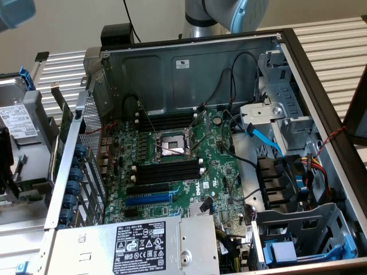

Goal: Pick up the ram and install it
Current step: 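Pick up the ram and move it above insertion slot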

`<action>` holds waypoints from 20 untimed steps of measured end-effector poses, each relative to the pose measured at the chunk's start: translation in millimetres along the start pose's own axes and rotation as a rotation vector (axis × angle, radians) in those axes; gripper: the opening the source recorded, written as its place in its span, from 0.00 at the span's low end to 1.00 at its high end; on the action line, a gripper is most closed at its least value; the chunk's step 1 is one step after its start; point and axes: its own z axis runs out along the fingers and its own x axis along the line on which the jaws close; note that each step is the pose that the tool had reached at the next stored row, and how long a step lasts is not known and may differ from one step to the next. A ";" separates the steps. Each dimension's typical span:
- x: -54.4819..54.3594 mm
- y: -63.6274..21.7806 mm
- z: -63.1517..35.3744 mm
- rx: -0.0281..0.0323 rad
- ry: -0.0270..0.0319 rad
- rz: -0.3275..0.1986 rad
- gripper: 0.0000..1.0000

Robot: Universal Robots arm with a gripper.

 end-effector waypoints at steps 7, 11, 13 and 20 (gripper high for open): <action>0.4 -0.3 -29.8 0.0001 -0.0006 0.000 0.13; 0.6 -0.5 -48.0 -0.0001 -0.0006 0.000 0.13; 0.8 -0.9 -57.0 0.0000 -0.0006 0.000 0.13; 1.7 -14.2 -88.7 -0.0005 -0.0007 0.000 0.13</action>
